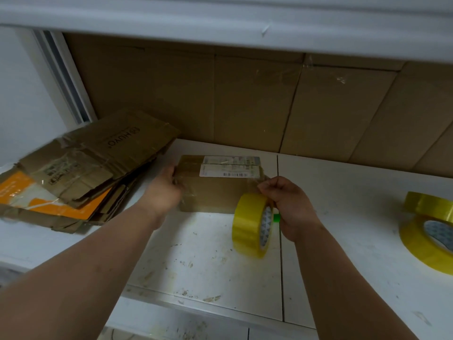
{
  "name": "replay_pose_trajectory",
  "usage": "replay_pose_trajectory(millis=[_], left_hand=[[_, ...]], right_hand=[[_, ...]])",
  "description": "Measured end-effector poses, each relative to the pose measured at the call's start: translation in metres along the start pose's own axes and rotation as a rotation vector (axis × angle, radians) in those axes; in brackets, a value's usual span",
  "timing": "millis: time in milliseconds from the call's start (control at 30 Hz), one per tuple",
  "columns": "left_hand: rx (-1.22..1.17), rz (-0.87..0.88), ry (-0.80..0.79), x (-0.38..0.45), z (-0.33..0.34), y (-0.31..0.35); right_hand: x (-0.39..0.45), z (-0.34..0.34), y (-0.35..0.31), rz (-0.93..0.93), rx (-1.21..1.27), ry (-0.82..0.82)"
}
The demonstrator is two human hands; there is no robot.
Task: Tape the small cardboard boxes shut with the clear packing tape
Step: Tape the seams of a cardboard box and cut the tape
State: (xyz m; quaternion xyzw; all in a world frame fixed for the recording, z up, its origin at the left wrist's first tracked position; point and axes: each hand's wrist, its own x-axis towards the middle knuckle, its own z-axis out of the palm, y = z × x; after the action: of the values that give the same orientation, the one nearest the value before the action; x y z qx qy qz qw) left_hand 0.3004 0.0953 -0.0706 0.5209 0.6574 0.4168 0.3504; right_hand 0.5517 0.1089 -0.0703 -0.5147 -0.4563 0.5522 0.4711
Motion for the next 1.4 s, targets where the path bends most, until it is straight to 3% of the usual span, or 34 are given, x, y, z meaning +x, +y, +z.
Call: replay_pose_trajectory(millis=[133, 533, 767, 1067, 1233, 1400], left_hand=[[-0.341, -0.119, -0.107, -0.009, 0.005, 0.003], [-0.277, -0.181, 0.015, -0.011, 0.015, 0.017], [-0.319, -0.264, -0.016, -0.013, 0.022, 0.024], [-0.394, -0.343, 0.127, -0.01, 0.004, 0.034], [-0.401, -0.257, 0.096, -0.006, -0.009, 0.027], [-0.248, -0.069, 0.077, -0.008, -0.018, 0.029]], right_hand=[[-0.004, 0.006, -0.003, 0.006, -0.085, 0.031], [-0.011, 0.007, 0.005, -0.092, -0.027, 0.146], [-0.011, 0.007, -0.004, -0.008, -0.03, 0.075], [-0.021, 0.002, 0.002, 0.005, 0.22, 0.018], [-0.022, -0.008, -0.011, -0.011, 0.414, -0.074], [-0.029, -0.011, -0.022, 0.053, 0.413, -0.21]])
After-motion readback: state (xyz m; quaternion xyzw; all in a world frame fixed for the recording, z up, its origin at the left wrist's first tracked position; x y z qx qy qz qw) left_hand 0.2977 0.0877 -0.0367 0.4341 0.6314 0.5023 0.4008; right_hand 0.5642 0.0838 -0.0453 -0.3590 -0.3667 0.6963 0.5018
